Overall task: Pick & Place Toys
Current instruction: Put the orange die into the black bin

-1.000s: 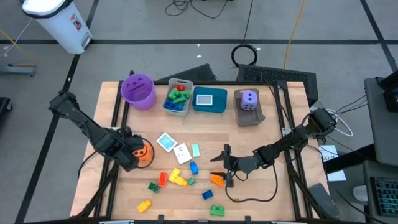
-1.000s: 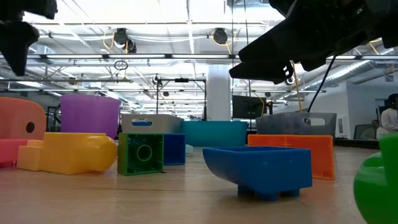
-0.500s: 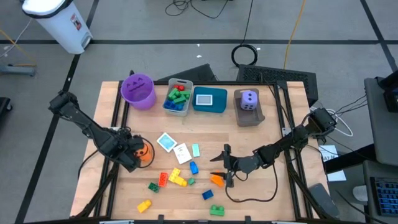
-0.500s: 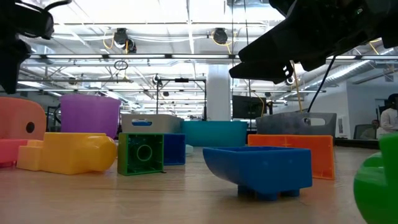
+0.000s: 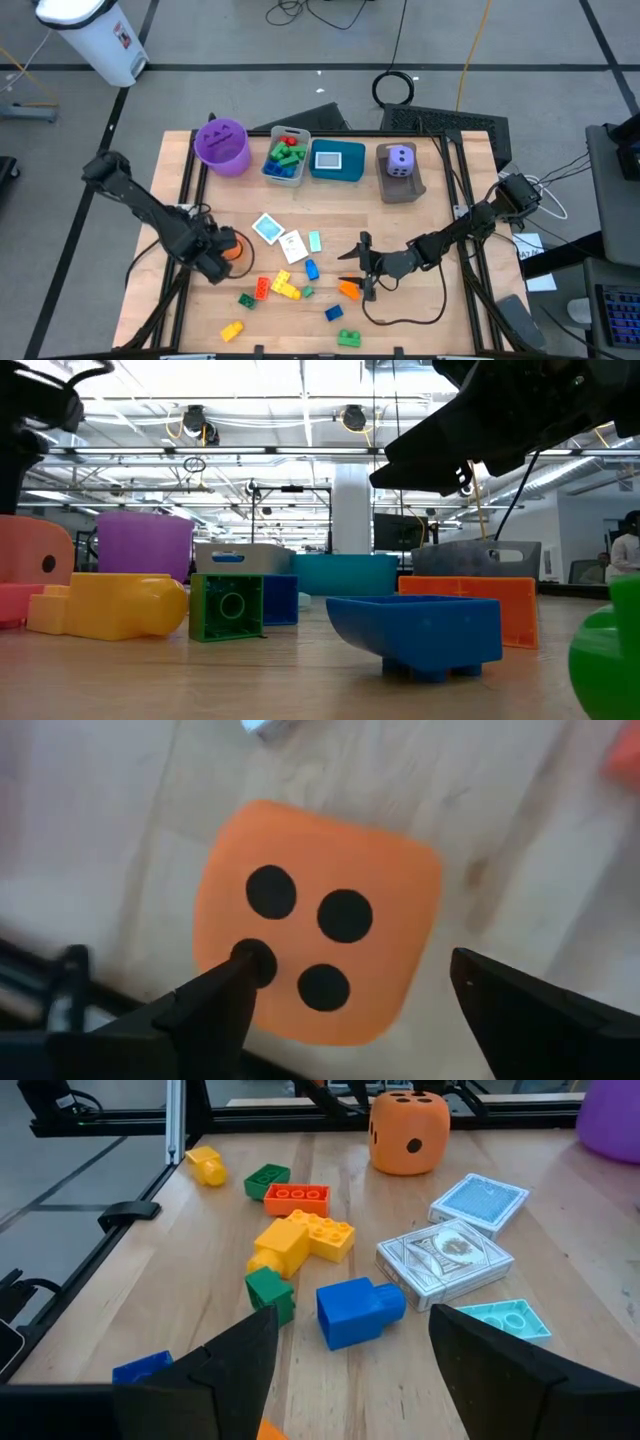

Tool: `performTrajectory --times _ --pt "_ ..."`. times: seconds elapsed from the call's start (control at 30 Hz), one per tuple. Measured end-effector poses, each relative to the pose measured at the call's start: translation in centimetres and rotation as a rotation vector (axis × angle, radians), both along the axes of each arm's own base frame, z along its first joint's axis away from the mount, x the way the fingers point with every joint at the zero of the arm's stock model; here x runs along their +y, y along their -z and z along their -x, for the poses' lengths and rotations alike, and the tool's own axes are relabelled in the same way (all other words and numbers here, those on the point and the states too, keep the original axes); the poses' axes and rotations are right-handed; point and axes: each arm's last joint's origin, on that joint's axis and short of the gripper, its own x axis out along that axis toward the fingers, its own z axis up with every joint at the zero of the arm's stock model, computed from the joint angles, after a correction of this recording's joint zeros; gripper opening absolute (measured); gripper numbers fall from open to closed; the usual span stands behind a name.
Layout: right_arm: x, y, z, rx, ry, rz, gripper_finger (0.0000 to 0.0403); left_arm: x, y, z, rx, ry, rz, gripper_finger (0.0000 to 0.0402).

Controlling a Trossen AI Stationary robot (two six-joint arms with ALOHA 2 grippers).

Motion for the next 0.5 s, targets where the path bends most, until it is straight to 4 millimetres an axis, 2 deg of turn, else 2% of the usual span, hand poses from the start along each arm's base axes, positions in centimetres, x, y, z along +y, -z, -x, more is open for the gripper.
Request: performTrajectory --times 0.2,0.5 --pt "0.0 0.1 0.0 0.007 0.000 0.004 0.0251 -0.8 1.6 -0.5 0.076 0.071 -0.123 0.0314" --pt "0.0 0.1 0.0 0.012 0.002 0.007 0.0251 -1.3 2.6 -0.8 0.025 0.122 -0.261 0.0318"
